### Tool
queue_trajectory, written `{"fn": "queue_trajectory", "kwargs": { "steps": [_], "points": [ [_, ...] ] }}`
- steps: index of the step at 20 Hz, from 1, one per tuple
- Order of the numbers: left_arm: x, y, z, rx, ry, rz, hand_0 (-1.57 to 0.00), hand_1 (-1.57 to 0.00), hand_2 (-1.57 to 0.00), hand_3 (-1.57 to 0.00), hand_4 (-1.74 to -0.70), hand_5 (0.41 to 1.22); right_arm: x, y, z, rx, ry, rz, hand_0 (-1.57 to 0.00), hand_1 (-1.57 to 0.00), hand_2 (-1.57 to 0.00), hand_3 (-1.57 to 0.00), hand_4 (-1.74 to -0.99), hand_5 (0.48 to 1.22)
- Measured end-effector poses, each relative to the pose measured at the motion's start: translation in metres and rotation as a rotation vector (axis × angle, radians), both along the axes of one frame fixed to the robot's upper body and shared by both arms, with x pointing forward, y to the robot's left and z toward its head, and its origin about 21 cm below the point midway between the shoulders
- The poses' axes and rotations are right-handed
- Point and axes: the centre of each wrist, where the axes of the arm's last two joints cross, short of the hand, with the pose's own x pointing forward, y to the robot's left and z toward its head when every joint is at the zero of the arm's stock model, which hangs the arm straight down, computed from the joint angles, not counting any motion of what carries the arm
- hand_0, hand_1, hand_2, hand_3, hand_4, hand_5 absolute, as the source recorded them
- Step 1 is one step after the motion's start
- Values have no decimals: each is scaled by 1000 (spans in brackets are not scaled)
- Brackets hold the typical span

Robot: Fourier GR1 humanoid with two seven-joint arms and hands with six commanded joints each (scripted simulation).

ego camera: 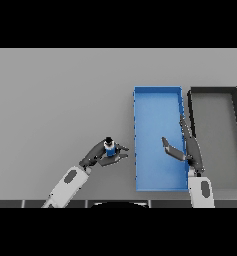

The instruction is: Pick up the blue pipe and place it into the blue bin.

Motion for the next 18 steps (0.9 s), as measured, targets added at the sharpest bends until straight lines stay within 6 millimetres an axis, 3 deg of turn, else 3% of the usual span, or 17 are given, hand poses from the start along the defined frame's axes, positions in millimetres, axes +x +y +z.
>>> {"fn": "queue_trajectory", "kwargs": {
  "steps": [3,11,13,18],
  "points": [
    [8,-4,19,-62,-69,-6,-1518,-1526,-1532,-1531,-1469,1204,-2,-5,1,9,-15,-5,1,1,1,1,-1226,636],
    [12,-24,73,-115,-155,-109,-1562,-1563,-1564,-1564,-1467,1218,-2,-6,0,-40,-9,-13,1,1,1,1,-1161,644],
    [11,-24,74,-93,-139,-119,-1565,-1566,-1567,-1567,-1467,1219,-4,-8,-3,-41,-10,-13,1,1,1,1,-1155,642],
    [10,-31,75,-67,-129,-114,-1569,-1569,-1570,-1570,-1466,1220,-10,-6,8,-72,-55,-29,1,1,1,1,-1138,643]
  ]
}}
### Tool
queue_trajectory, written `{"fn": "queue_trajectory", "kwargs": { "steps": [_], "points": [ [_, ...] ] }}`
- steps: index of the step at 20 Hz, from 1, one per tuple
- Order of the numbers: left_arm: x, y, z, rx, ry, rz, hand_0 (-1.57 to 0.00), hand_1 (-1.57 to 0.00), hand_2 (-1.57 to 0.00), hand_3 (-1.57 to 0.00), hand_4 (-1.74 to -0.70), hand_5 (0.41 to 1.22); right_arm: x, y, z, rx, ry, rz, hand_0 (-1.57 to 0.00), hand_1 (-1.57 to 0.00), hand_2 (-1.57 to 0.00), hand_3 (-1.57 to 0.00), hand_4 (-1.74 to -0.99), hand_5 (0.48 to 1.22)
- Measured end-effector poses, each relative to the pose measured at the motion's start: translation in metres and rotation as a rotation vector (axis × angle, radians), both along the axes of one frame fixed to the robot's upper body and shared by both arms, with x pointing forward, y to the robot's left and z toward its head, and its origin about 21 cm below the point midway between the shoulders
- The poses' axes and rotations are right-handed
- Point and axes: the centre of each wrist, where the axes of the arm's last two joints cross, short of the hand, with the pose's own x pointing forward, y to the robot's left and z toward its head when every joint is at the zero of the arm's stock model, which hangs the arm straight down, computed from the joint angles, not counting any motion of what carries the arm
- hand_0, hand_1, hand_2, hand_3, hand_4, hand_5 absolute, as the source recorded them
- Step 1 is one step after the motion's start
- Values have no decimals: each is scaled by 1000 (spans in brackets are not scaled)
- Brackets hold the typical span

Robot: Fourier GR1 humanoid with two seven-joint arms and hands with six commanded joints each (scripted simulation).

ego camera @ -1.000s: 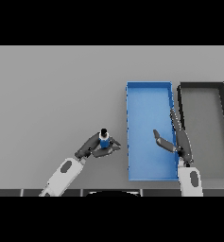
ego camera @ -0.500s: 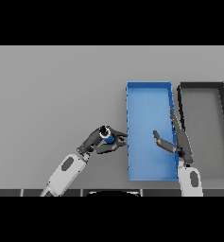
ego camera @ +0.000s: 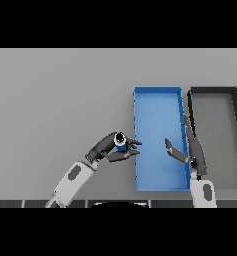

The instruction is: Pick up the blue pipe and place it into the blue bin.

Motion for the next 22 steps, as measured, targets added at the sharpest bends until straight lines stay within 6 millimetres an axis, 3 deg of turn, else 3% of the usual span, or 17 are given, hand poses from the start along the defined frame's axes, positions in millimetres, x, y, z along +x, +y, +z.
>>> {"fn": "queue_trajectory", "kwargs": {
  "steps": [2,6,9,10,13,16,22],
  "points": [
    [2,2,-4,8,4,-9,-1570,-1570,-1570,-1570,-1466,1220,-9,0,4,-26,-13,-26,1,1,1,1,-1188,643],
    [1,2,-3,-12,-5,-23,-1571,-1571,-1571,-1571,-1467,1221,-19,-2,17,-45,-47,-44,1,-2,-41,1,-1195,648],
    [-1,-2,-1,-15,0,-26,-1571,-1571,-1571,-1571,-1467,1221,-17,2,40,154,-69,166,1,-25,-106,-1,-1209,609],
    [-1,0,-2,-8,-1,-26,-1571,-1571,-1571,-1571,-1467,1221,-14,-4,52,166,-41,208,1,-29,-120,-1,-1215,607],
    [-2,0,-4,-14,-8,-35,-1571,-1571,-1571,-1571,-1467,1221,-2,3,91,178,-12,410,1,-14,-111,0,-1237,577],
    [-1,1,2,-7,-3,-26,-1571,-1571,-1571,-1571,-1467,1221,7,17,126,130,-11,559,1,-7,-99,0,-1261,560],
    [3,1,2,17,-20,-19,-1571,-1571,-1571,-1571,-1467,1221,19,61,158,-20,-25,757,1,-1,-42,1,-1302,559]
  ]
}}
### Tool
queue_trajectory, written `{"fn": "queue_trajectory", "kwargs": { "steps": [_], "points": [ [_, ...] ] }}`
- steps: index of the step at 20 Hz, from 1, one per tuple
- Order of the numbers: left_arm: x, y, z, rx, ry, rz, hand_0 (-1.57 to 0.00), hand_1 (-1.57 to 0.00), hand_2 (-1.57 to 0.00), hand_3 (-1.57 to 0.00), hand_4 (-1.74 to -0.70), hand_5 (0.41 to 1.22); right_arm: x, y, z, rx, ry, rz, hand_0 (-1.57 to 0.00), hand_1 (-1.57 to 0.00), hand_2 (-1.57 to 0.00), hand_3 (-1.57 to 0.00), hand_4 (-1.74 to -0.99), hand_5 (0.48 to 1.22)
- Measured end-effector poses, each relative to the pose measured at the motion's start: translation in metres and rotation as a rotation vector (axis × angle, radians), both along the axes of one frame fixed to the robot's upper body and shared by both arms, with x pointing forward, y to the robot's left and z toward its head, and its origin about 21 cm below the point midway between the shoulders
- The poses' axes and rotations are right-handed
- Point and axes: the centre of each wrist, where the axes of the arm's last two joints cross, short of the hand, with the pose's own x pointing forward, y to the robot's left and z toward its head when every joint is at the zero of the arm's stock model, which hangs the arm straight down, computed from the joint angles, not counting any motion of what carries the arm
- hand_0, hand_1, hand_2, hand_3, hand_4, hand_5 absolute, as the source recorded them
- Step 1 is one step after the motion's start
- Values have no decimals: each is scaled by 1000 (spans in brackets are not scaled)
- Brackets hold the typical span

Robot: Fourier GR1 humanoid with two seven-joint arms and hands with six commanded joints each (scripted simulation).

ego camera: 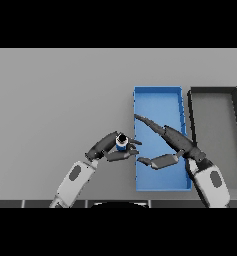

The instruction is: Pick up the blue pipe and place it into the blue bin.

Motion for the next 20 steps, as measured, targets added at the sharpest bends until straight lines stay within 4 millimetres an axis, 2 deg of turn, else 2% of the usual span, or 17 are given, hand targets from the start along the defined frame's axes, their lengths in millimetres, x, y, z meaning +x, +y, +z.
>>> {"fn": "queue_trajectory", "kwargs": {
  "steps": [3,5,6,8,11,14,15,16,19,20],
  "points": [
    [2,-1,-3,-2,14,-9,-1571,-1571,-1571,-1571,-1466,1221,8,19,6,-31,33,83,1,0,-45,1,-1282,555],
    [4,0,2,-13,-2,-14,-1571,-1571,-1571,-1571,-1464,1221,14,29,9,-48,22,130,1,0,-48,1,-1253,554],
    [3,4,-3,-17,5,-18,-1571,-1571,-1571,-1571,-1465,1221,15,37,7,-57,23,154,1,-2,-52,1,-1242,551],
    [6,-2,2,-19,27,-40,-1571,-1571,-1571,-1571,-1469,1221,18,46,13,-85,12,180,-7,-16,-66,1,-1223,540],
    [4,3,-1,-4,43,-28,-1571,-1571,-1571,-1571,-1469,1221,27,61,19,-123,9,203,-23,-32,-83,1,-1186,521],
    [5,0,0,4,16,-32,-1571,-1571,-1571,-1571,-1465,1221,33,78,25,-145,10,226,-69,-108,-166,-44,-1204,497],
    [5,0,-3,23,29,-23,-1571,-1571,-1571,-1571,-1462,1221,39,81,23,-169,18,230,-168,-218,-261,-128,-1233,487],
    [7,0,0,25,31,-17,-1571,-1571,-1571,-1571,-1517,1221,43,85,24,-176,19,239,-323,-362,-377,-242,-1278,485],
    [6,3,1,37,54,-18,-1571,-1571,-1571,-1571,-1622,1221,44,89,18,-157,7,287,-876,-877,-910,-762,-1467,518],
    [3,3,-1,36,50,-18,-1571,-1571,-1571,-1571,-1645,1221,43,92,20,-161,6,291,-1015,-1015,-1042,-872,-1514,550]
  ]
}}
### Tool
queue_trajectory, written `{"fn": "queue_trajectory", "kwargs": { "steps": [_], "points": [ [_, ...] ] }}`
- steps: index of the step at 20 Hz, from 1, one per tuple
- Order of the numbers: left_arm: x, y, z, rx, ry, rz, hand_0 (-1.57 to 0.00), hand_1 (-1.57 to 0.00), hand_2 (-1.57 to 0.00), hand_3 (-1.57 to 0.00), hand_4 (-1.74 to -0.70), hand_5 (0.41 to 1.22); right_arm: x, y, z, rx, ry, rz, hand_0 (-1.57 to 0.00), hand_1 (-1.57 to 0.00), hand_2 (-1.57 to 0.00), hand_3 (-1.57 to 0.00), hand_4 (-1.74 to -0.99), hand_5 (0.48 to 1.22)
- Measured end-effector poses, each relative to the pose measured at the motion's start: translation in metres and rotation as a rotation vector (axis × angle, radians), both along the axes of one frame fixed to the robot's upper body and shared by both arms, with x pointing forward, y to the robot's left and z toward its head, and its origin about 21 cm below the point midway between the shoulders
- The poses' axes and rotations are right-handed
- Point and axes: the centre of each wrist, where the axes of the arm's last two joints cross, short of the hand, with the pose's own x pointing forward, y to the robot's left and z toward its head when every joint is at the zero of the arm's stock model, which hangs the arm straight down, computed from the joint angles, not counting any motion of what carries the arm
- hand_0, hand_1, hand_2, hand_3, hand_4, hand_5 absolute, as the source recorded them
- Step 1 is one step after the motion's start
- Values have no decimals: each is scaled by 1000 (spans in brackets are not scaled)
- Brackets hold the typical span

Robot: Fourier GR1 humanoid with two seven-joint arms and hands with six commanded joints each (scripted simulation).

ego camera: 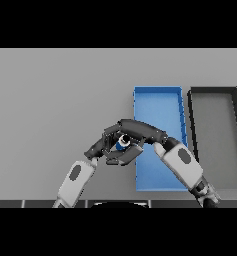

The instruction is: Pick up the blue pipe and place it into the blue bin.

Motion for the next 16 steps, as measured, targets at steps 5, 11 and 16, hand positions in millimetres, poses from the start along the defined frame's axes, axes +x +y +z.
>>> {"fn": "queue_trajectory", "kwargs": {
  "steps": [5,11,16],
  "points": [
    [-1,-2,-3,-82,34,-20,-1571,-1571,-1571,-1490,-1707,1221,-3,8,-7,65,56,20,-1389,-1389,-1398,-1250,-1648,929],
    [2,-4,3,-113,2,-36,-1571,-1571,-1571,-1428,-1730,1221,-9,12,-7,102,2,43,-1523,-1523,-1526,-1484,-1716,1144],
    [4,3,5,-71,-47,18,-1462,-1342,-1293,-1166,-1599,1221,-8,14,-9,124,11,-1,-1555,-1555,-1556,-1542,-1733,1196]
  ]
}}
